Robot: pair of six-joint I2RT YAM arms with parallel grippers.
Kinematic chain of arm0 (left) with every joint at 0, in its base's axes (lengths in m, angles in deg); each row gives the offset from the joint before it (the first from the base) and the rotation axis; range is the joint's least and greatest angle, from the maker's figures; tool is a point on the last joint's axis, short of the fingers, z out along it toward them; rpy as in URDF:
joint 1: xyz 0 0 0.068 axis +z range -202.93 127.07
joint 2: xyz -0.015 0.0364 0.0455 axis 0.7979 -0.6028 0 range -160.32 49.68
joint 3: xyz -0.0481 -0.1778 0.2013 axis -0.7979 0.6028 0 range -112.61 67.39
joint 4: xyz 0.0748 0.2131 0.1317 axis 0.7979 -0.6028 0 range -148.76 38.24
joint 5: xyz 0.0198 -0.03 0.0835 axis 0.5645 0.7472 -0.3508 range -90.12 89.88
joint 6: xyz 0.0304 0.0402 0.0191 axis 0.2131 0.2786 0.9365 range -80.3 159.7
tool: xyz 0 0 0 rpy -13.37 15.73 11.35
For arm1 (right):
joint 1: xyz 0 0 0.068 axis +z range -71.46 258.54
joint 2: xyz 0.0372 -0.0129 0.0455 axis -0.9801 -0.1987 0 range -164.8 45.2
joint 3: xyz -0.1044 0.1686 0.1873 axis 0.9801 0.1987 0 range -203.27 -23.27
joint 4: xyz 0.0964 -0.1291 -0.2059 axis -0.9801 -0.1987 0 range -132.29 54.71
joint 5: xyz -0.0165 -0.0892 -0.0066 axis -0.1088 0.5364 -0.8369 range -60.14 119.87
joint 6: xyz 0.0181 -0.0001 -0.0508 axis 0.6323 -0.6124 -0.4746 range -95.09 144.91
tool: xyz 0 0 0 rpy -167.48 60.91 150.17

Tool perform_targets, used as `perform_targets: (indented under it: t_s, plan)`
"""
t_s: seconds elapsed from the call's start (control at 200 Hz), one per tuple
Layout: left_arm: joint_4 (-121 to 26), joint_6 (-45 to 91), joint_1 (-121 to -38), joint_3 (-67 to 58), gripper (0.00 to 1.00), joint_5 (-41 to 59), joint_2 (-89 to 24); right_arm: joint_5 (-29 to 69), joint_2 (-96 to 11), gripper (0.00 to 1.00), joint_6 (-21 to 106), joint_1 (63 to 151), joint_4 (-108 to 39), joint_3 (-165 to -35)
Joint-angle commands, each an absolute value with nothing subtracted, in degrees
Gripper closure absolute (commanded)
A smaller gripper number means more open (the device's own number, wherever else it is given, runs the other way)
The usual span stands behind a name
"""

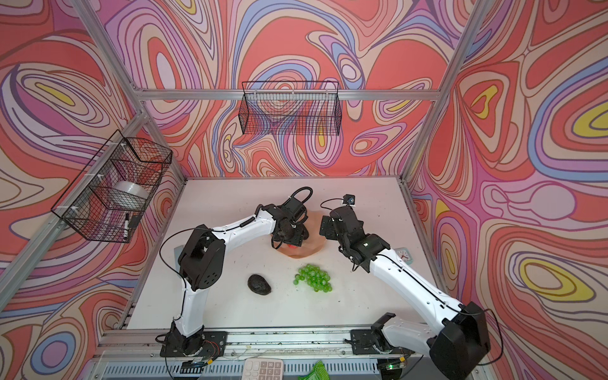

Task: Place and organize the fake fruits in the fruit bowl
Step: 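Release the apple and retract the left arm while the right gripper grasps the other avocado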

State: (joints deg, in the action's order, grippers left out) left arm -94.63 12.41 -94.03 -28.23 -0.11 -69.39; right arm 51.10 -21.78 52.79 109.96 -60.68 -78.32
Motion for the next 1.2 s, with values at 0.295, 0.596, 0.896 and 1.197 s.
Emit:
perform_targets:
  t_s: [0.295,0.596,0.896,1.197]
  plan:
    - [-83.9,15.0,-87.9,-11.6,0.12,-14.2,-34.1,30.3,-23.1,0.05,43.2,111.1,-55.8,-76.1]
    - [-82.1,17.9,-71.6,8.9,0.02,-16.3,-9.9,35.0,-38.4,0.05,39.2,133.6,-53.4,-81.8]
    - [-84.4,17.6,-62.8,13.4,0.00,-13.2,-3.4,33.6,-54.7,0.06,42.8,144.4,-48.0,-88.2]
    - [-85.6,17.3,-62.6,12.7,0.00,-13.3,-3.8,36.5,-62.4,0.06,43.9,145.6,-49.3,-91.6]
